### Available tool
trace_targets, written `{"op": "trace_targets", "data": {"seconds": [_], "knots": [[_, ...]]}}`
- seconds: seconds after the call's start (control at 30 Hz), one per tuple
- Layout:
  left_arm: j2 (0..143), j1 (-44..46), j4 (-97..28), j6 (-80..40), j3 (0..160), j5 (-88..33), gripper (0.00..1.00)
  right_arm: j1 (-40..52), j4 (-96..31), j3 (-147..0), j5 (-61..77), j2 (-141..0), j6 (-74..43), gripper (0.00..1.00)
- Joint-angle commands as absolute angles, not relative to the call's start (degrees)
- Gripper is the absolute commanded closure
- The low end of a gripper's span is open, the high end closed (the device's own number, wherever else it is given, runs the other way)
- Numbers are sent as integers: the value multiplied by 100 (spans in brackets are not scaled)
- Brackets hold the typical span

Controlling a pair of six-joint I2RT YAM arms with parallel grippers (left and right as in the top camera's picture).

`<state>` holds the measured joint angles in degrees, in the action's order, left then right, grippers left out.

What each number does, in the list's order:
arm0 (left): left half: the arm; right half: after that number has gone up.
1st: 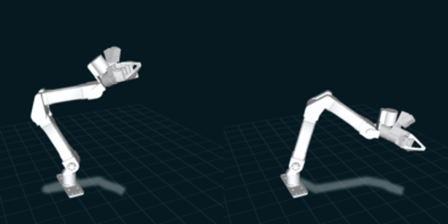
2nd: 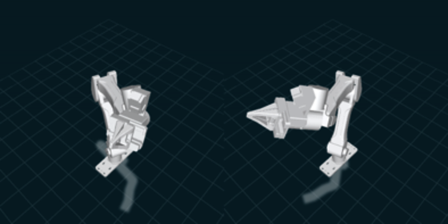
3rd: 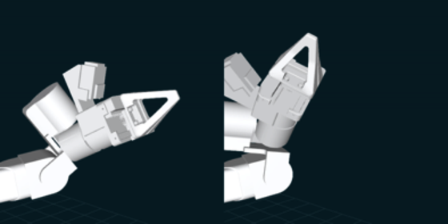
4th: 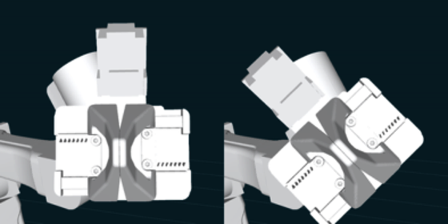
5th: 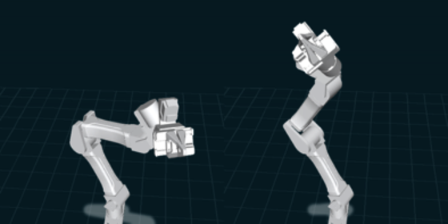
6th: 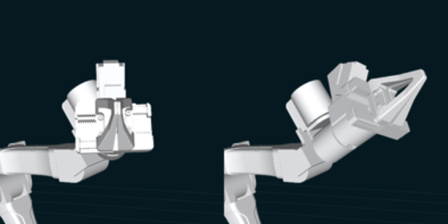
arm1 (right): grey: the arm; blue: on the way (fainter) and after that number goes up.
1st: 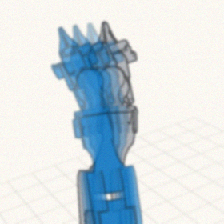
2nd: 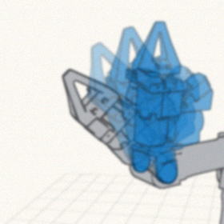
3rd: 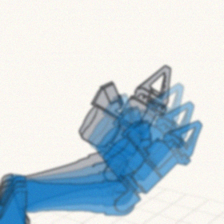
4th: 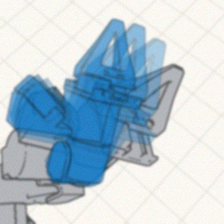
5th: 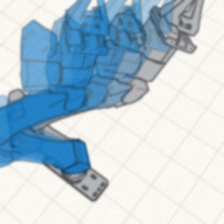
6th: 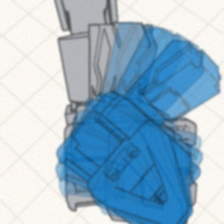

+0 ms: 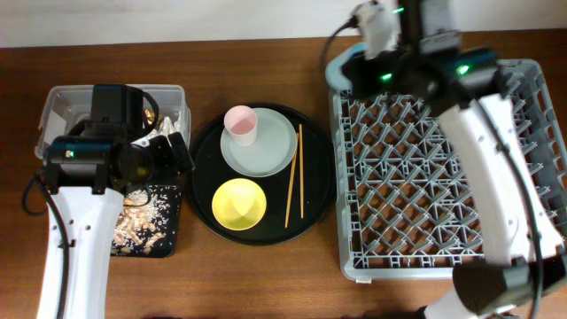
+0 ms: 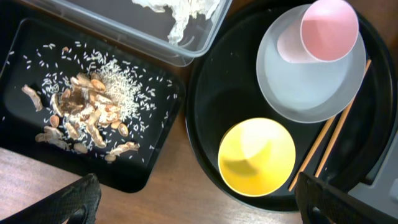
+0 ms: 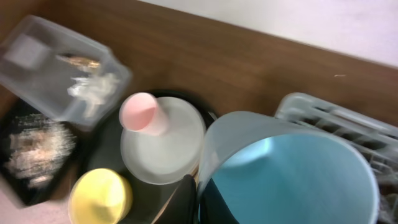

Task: Sort waste into correct bins and load items into the dishwasher rack
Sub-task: 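Grasp the blue cup with the right gripper and lift it toward the rack, then place the blue cup upside down in the rack's back-left corner, release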

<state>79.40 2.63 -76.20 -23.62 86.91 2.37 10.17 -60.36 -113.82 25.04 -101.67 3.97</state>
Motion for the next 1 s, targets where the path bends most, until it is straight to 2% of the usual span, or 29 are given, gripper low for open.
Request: {"op": "trace_targets", "data": {"seconds": [0.0, 0.07, 0.17, 0.33, 0.97], "knots": [[7937, 235, -7616, -2353, 8737, 239, 1, 139, -5872, -11343, 6169, -10908, 1072, 96], [7937, 235, -7616, -2353, 8737, 239, 1, -281, -5830, -11343, 6805, -11452, 1142, 96], [7937, 235, -7616, -2355, 8737, 239, 1, -416, -5806, -11343, 7653, -12219, 1481, 96], [7937, 233, -7616, -2353, 8737, 239, 1, -410, -5828, -11220, 7686, -12846, 1483, 96], [7937, 233, -7616, -2353, 8737, 239, 1, -464, -6820, -10888, 4281, -12868, 1479, 96]]}}
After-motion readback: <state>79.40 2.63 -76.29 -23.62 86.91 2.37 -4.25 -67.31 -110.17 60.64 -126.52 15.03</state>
